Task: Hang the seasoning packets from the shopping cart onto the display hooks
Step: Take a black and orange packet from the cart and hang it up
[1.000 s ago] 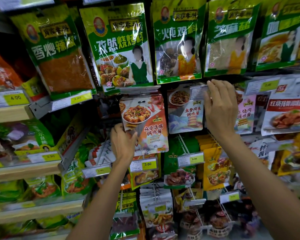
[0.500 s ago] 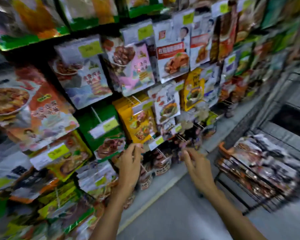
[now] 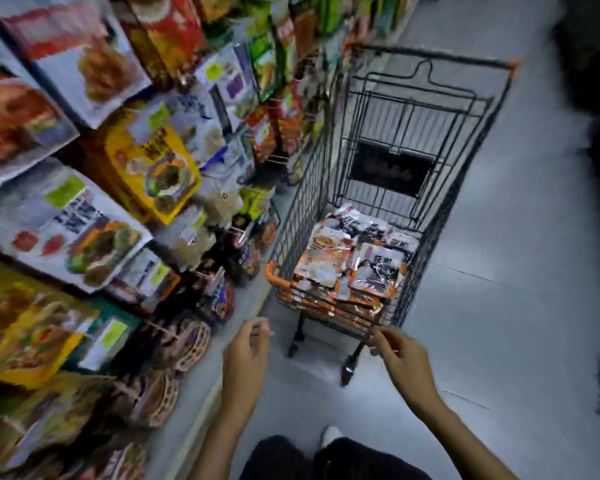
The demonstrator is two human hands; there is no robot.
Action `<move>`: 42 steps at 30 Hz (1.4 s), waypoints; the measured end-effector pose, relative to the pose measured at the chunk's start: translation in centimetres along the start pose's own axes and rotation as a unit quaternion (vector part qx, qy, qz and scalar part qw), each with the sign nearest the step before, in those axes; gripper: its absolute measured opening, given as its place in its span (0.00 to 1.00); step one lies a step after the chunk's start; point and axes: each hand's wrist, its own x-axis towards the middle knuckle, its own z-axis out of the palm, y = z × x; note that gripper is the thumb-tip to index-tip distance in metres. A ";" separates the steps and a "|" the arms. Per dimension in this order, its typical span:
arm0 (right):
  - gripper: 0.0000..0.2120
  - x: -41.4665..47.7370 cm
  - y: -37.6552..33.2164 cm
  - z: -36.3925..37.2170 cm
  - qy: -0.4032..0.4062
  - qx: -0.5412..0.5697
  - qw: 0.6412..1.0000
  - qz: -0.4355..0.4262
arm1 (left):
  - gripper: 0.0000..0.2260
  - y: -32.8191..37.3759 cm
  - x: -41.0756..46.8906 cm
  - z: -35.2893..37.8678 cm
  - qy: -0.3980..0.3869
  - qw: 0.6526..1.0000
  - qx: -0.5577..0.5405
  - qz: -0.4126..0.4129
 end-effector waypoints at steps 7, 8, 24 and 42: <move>0.09 5.9 1.5 -1.9 0.069 0.060 0.993 0.078 | 0.06 2.9 8.4 4.4 -0.076 0.996 0.042 0.032; 0.09 7.0 1.6 -1.7 0.079 0.066 0.991 0.087 | 0.06 3.2 10.0 4.9 -0.085 0.995 0.043 0.034; 0.12 32.0 5.6 10.1 0.041 0.091 0.969 0.226 | 0.19 2.0 36.9 13.9 -0.098 0.965 0.233 0.065; 0.19 40.0 11.8 22.5 0.052 0.179 0.887 0.422 | 0.10 -2.5 40.2 17.6 -0.132 0.969 0.169 0.120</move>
